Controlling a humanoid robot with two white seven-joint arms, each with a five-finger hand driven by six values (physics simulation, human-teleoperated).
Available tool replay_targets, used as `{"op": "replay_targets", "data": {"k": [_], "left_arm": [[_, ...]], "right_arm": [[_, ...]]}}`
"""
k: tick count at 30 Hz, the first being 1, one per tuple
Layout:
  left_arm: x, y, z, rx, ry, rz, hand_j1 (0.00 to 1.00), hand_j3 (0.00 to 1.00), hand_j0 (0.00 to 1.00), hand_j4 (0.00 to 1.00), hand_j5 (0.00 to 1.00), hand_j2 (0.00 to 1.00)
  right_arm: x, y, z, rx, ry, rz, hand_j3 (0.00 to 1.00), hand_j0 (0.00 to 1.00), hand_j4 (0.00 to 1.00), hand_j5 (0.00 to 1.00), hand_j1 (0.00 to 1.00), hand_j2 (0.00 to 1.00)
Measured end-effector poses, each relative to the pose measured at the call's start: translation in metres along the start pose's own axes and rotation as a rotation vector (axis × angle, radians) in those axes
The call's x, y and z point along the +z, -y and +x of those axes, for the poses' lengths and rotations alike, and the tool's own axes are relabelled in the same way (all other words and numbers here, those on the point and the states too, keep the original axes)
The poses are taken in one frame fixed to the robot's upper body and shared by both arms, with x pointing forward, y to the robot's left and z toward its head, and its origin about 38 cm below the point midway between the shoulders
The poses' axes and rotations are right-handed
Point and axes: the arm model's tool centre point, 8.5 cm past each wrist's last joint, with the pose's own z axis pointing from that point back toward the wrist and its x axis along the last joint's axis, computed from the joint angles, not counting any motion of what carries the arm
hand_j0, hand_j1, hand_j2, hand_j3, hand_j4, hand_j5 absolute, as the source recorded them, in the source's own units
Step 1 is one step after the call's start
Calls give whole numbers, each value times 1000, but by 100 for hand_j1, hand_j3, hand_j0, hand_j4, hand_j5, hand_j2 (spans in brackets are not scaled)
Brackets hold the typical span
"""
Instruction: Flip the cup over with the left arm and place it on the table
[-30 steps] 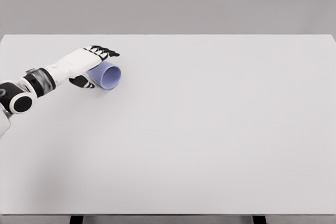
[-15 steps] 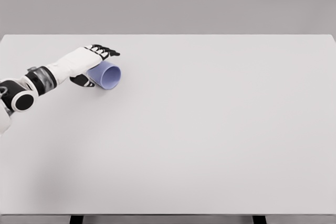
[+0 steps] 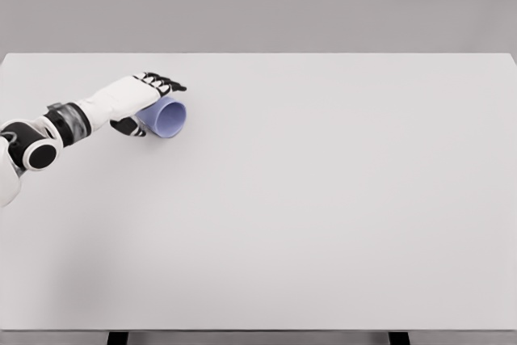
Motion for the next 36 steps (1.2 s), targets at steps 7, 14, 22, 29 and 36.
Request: {"op": "replay_targets", "data": {"k": [7,14,22,29,36], "left_arm": [[-1,-2,0,-14,2,-19,89,89,89,89,89,89],[-4,-5,4,-16,14,-15,79,79,79,79,79,79],[-7,-5,6,-7,20,-10,76,76,76,76,76,76],[-5,-10,4,48,18,20,76,76,76,76,76,76],[-1,-19,2,198,32,86,76,76,76,76,76,76]], "right_arm": [[0,0,0,0,0,0,100,100,100,100,100,100],[0,0,0,0,0,0,100,100,100,100,100,100],[0,0,-1,0,-2,0,100,100,100,100,100,100],[0,0,0,0,0,0,100,100,100,100,100,100],[0,0,0,0,0,0,100,100,100,100,100,100]]}}
